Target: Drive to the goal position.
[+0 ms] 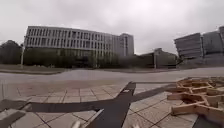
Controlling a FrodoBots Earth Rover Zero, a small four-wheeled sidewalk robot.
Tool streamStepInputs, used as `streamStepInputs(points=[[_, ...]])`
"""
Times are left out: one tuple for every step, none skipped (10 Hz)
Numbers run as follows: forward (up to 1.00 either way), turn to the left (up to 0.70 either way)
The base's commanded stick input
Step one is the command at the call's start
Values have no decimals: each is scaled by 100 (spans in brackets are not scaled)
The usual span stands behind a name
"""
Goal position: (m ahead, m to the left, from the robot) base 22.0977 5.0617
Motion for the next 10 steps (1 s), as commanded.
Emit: streamStepInputs(points=[[5,0],[5,0],[5,0],[5,0],[5,0],[5,0],[5,0],[5,0],[5,0],[5,0]])
